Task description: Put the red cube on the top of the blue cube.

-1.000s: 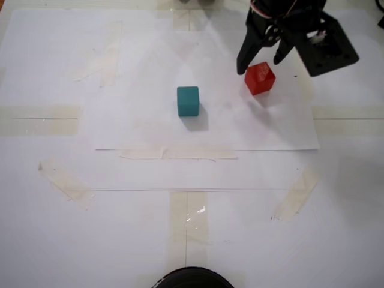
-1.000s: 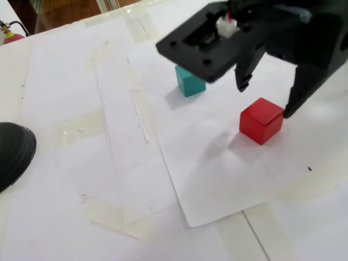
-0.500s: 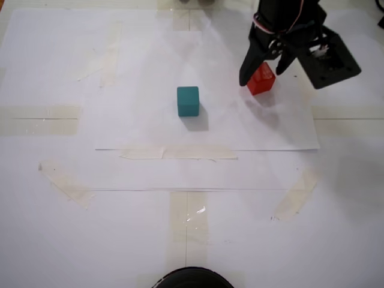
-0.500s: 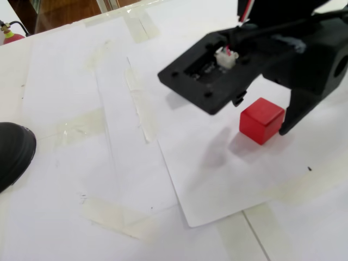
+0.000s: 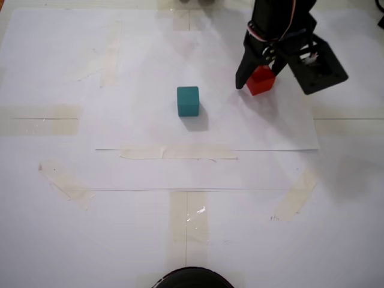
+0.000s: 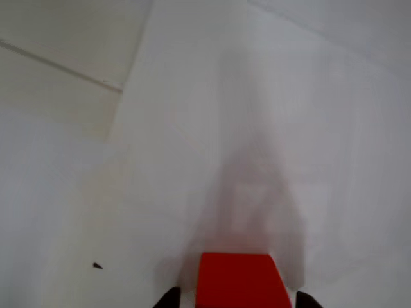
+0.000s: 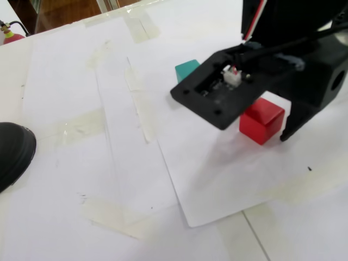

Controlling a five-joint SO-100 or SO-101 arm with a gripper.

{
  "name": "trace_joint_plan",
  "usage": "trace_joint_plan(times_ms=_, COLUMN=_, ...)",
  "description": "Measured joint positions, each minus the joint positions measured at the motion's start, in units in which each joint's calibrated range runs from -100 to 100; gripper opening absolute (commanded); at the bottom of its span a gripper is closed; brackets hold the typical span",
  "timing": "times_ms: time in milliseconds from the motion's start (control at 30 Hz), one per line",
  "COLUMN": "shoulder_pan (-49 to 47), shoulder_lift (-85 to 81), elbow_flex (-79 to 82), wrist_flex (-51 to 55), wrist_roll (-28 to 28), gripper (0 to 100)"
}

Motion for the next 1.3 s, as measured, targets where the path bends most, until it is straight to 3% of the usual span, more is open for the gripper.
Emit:
trace_joint_plan(times_ms=667, shoulder_pan=0.51, shoulder_lift=0.00, elbow_flex=0.09, wrist_flex=-0.08, wrist_roll=1.47, gripper=15)
trace_joint_plan(times_ms=967, shoulder_pan=4.24, shoulder_lift=-4.34, elbow_flex=-1.99, wrist_flex=9.60, wrist_roll=2.93, gripper=14)
trace_joint_plan(times_ms=1300, shoulder_pan=10.45, shoulder_lift=-6.16, elbow_flex=-17.44, wrist_flex=22.37, wrist_roll=5.42, gripper=14)
